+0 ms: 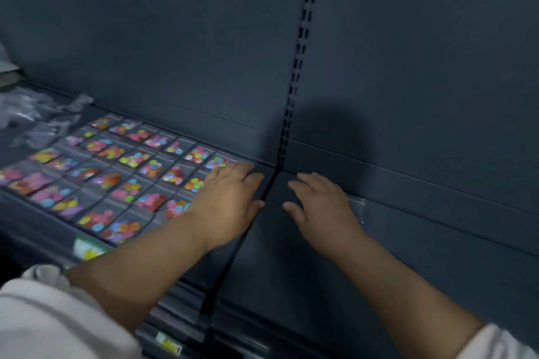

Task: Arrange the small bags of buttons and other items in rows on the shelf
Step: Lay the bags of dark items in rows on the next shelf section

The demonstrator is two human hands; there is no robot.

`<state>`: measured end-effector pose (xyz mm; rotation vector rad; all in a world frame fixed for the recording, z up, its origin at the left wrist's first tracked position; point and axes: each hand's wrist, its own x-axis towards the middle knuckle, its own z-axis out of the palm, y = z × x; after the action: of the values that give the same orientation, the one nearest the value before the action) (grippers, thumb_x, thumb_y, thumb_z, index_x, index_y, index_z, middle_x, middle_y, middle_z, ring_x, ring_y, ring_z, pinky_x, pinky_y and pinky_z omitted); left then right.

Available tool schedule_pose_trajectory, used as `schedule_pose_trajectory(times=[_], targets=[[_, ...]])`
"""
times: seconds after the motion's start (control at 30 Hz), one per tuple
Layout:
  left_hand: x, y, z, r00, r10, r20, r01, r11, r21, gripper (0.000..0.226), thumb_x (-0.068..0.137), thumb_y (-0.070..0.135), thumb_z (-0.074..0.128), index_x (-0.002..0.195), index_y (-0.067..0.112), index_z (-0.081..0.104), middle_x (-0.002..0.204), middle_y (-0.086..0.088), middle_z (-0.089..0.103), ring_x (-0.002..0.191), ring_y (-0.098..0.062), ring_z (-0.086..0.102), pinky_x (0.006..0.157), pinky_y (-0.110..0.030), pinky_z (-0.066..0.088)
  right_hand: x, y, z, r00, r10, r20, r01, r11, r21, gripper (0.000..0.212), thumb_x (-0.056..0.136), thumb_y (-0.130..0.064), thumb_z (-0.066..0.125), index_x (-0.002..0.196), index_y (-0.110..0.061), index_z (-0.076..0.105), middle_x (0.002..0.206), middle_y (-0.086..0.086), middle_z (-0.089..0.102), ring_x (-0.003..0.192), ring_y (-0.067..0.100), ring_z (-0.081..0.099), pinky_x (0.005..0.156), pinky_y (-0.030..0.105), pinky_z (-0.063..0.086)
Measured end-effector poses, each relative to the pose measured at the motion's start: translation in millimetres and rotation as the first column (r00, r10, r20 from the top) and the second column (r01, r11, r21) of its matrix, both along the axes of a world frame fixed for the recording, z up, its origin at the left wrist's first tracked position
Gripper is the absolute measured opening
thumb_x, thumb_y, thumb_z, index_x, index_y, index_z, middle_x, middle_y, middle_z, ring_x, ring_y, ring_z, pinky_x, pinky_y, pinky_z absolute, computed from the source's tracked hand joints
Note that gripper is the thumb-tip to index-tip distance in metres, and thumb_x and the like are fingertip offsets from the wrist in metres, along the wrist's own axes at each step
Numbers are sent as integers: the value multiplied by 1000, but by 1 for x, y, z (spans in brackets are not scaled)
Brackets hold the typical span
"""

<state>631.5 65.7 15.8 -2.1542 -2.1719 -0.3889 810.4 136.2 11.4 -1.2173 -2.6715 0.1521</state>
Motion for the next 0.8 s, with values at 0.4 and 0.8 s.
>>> schedule_pose_trajectory(times=[0.4, 0.8], targets=[[-192, -137, 34, 979, 199, -48, -197, 979, 48, 52, 88, 43, 49, 131, 14, 48, 129, -7, 51, 119, -29, 47, 98, -39, 35, -200, -102, 32, 978, 207, -38, -201, 971, 129, 46, 86, -41, 45, 119, -11, 59, 118, 9, 60, 110, 30, 54, 96, 41, 44], [-355, -228, 41, 951, 308, -7, -307, 949, 72, 56, 93, 44, 47, 142, 19, 36, 142, 0, 44, 129, -19, 41, 108, -36, 33, -373, -177, 39, 937, 334, -100, -331, 943, 40, 41, 97, -34, 44, 134, -17, 46, 133, 0, 49, 121, 20, 44, 101, 31, 35]])
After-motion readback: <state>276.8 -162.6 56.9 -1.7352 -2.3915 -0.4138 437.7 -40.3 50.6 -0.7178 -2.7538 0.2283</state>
